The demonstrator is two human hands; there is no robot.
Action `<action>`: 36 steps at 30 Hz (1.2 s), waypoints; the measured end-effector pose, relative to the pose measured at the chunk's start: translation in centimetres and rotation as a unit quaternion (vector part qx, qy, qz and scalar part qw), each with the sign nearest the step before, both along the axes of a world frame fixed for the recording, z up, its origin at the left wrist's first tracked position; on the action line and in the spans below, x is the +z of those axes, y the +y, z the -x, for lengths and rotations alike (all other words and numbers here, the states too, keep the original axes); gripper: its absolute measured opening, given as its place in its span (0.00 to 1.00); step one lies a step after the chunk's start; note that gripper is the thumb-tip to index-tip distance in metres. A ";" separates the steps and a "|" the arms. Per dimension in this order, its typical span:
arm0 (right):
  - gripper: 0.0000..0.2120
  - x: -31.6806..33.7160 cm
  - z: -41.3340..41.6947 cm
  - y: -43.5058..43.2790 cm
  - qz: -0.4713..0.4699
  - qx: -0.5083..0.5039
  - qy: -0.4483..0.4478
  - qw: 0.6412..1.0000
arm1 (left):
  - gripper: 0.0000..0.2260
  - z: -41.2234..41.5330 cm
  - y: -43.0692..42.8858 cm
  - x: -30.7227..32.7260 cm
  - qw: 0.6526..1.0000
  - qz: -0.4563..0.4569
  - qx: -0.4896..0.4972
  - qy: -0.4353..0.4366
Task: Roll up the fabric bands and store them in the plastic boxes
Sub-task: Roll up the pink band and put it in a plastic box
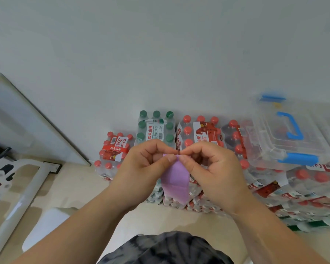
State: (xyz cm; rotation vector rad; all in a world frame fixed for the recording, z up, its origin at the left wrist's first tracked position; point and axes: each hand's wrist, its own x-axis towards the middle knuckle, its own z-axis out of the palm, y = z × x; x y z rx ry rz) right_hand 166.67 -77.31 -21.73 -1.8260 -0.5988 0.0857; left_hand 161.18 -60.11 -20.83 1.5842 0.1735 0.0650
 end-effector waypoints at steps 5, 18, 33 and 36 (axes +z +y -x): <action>0.03 -0.1 -0.2 0.7 0.017 -0.004 -0.012 1.000 | 0.03 0.2 0.3 -0.1 0.996 -0.083 0.025 0.008; 0.12 1.1 -1.6 4.5 -0.017 0.105 0.008 0.994 | 0.13 1.0 2.9 0.7 0.993 0.056 0.105 -0.017; 0.12 -0.4 -3.5 3.8 -0.047 0.102 0.010 0.994 | 0.08 -0.4 1.8 0.4 0.991 0.092 0.097 0.034; 0.13 -0.4 -3.5 3.4 -0.037 0.105 0.032 0.993 | 0.10 -0.6 1.8 0.3 0.993 0.020 0.111 0.041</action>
